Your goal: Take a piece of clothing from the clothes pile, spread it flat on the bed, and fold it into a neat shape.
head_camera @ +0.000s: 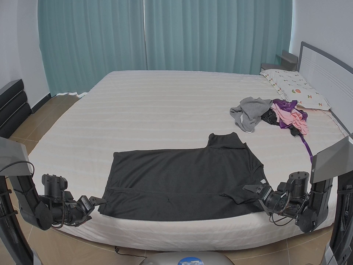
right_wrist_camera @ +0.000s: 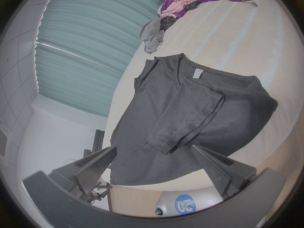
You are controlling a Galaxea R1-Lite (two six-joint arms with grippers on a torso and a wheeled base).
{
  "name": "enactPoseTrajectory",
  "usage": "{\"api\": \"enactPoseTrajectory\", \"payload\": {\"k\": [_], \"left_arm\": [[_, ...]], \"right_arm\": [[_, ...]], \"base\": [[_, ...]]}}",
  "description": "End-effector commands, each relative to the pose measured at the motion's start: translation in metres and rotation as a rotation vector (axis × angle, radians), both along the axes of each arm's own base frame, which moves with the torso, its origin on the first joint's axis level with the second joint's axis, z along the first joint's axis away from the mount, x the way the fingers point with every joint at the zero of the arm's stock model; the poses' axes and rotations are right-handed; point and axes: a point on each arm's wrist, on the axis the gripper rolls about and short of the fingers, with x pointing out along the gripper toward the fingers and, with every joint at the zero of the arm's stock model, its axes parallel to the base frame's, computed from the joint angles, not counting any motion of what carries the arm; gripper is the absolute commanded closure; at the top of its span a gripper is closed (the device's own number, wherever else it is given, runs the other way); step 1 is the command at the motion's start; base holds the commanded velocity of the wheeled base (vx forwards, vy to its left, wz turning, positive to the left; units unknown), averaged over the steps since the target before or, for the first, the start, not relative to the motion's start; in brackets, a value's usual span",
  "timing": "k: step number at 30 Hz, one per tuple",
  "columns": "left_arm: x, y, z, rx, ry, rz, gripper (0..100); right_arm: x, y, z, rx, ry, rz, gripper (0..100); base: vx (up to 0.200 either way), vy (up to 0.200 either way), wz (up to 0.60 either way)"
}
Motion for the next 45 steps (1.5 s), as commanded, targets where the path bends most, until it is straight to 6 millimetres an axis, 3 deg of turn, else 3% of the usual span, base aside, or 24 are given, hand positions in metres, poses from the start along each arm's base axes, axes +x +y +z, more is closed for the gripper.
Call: {"api": "enactPoseTrajectory", "payload": {"k": [1, 15, 32, 33, 45], "left_arm": [[0.0, 0.0, -0.001, 0.0, 0.003, 0.0, 0], [0.0, 0.0, -0.001, 0.001, 0.004, -0.003, 0], [0.0, 0.0, -0.001, 0.002, 0.005, -0.002, 0], [0.0, 0.0, -0.001, 0.002, 0.005, -0.002, 0], [0.0, 0.0, -0.001, 0.001, 0.004, 0.001, 0]], "right_arm": [[0.002, 0.001, -0.006, 0.001, 0.004, 0.001, 0], [0.016, 0.004, -0.016, -0.027, -0.016, -0.043, 0], [0.019, 0.009, -0.021, -0.053, -0.02, -0.068, 0], [0.019, 0.01, -0.021, -0.053, -0.02, -0.066, 100], [0.011, 0.008, -0.016, -0.036, -0.001, -0.081, 100]], "base": [[0.0, 0.0, 0.0], [0.0, 0.0, 0.0], [0.0, 0.0, 0.0], [0.0, 0.0, 0.0], [0.0, 0.0, 0.0]]}}
